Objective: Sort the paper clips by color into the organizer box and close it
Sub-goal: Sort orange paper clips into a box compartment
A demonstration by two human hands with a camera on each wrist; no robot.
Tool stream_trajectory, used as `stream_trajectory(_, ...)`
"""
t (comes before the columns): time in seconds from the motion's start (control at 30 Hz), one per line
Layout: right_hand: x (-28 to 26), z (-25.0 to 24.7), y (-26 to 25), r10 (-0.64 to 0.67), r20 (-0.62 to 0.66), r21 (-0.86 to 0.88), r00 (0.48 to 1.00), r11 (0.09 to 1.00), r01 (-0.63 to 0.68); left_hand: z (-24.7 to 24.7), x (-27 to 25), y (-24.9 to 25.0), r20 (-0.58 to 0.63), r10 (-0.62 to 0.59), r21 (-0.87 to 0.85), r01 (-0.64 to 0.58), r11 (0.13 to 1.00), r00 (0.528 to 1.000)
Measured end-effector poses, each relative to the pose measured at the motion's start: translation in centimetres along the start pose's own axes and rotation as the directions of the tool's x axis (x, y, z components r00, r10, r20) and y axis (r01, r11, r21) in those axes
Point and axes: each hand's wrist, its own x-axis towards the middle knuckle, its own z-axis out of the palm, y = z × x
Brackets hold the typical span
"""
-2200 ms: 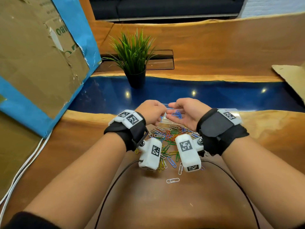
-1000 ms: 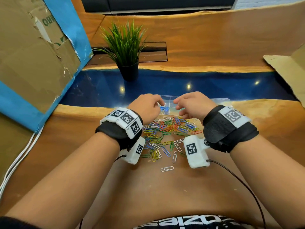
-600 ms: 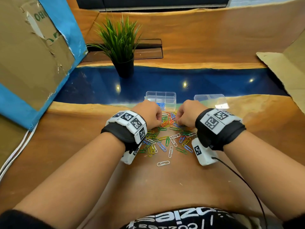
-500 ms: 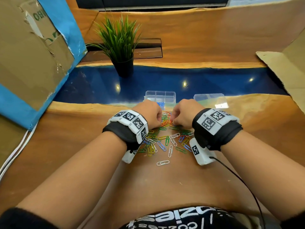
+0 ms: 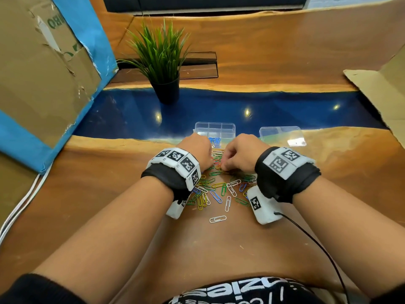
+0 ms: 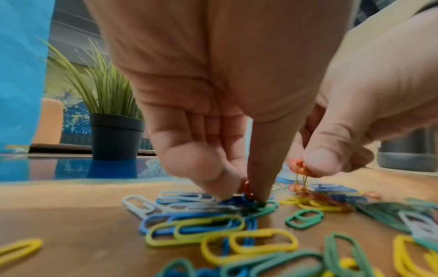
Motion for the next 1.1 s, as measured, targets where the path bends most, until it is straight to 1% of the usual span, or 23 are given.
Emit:
stream_trajectory(0.07, -0.1, -0.5, 0.8, 0.021, 0.013, 0.159, 1.0, 0.987, -0.023, -0.3, -0.1, -0.1, -0.001, 0.001, -0.033, -0.001, 0.999, 1.0)
stream_trajectory(0.13, -0.1, -0.8, 1.6, 0.047, 0.03, 0.305, 0.998, 0.951, -0.054, -0.4, -0.1, -0.4, 0.005, -0.015, -0.102, 0.015, 0.995, 1.0)
stream_trajectory(0.2, -0.2, -1.0, 2.3, 0.072, 0.052, 0.462, 0.996, 0.883, -0.088, -0.5, -0.1, -0.9, 0.033, -0.028, -0.233, 0.034, 0.972, 0.999)
stream_trajectory(0.27, -0.3, -1.1, 2.7, 0.082, 0.101, 0.605, 0.992, 0.786, -0.127, -0.5, -0.3, -1.2, 0.086, -0.037, -0.36, 0.066, 0.931, 0.996)
stream_trajectory(0.33, -0.5, -1.1, 2.6, 0.078, 0.153, 0.695, 0.985, 0.7, -0.164, -0.5, -0.5, -1.5, 0.118, -0.027, -0.43, 0.076, 0.899, 0.993)
stream_trajectory(0.43, -0.8, -1.1, 2.1, 0.098, 0.209, 0.775, 0.973, 0.591, -0.226, -0.5, -0.8, -1.7, 0.151, -0.009, -0.516, 0.087, 0.852, 0.988)
stream_trajectory(0.53, -0.9, -0.9, 1.8, 0.123, 0.242, 0.812, 0.962, 0.517, -0.271, -0.4, -1.1, -1.5, 0.202, 0.004, -0.638, 0.129, 0.759, 0.979)
stream_trajectory(0.6, -0.9, -0.8, 1.7, 0.125, 0.246, 0.863, 0.961, 0.423, -0.276, -0.3, -1.2, -1.3, 0.175, 0.02, -0.715, 0.113, 0.69, 0.984)
stream_trajectory(0.67, -0.8, -0.9, 1.8, 0.143, 0.224, 0.916, 0.964, 0.306, -0.258, -0.3, -1.2, -1.2, 0.105, 0.04, -0.766, 0.055, 0.64, 0.994)
stream_trajectory(0.7, -0.7, -1.0, 1.8, 0.153, 0.209, 0.933, 0.966, 0.264, -0.243, -0.2, -1.2, -1.3, 0.061, 0.043, -0.785, 0.021, 0.619, 0.997)
stream_trajectory(0.8, -0.6, -1.1, 1.9, 0.157, 0.178, 0.961, 0.971, 0.185, -0.206, -0.2, -0.9, -1.4, -0.059, 0.025, -0.836, -0.063, 0.544, 0.998)
stream_trajectory(0.87, -0.5, -1.1, 2.0, 0.145, 0.163, 0.97, 0.976, 0.158, -0.185, -0.2, -0.8, -1.7, -0.111, 0.015, -0.854, -0.103, 0.51, 0.994)
stream_trajectory(0.93, -0.6, -1.2, 2.0, 0.113, 0.148, 0.973, 0.982, 0.161, -0.165, -0.2, -0.7, -2.3, -0.117, 0.009, -0.87, -0.107, 0.482, 0.993)
stream_trajectory(1.03, -0.7, -1.5, 1.8, 0.035, 0.166, 0.966, 0.985, 0.195, -0.17, -0.1, -1.0, -3.3, -0.055, 0.013, -0.9, -0.056, 0.431, 0.998)
stream_trajectory(1.1, -0.6, -1.5, 1.8, 0.005, 0.202, 0.947, 0.979, 0.255, -0.197, -0.1, -1.3, -4.2, 0.035, 0.002, -0.891, 0.03, 0.452, 0.999)
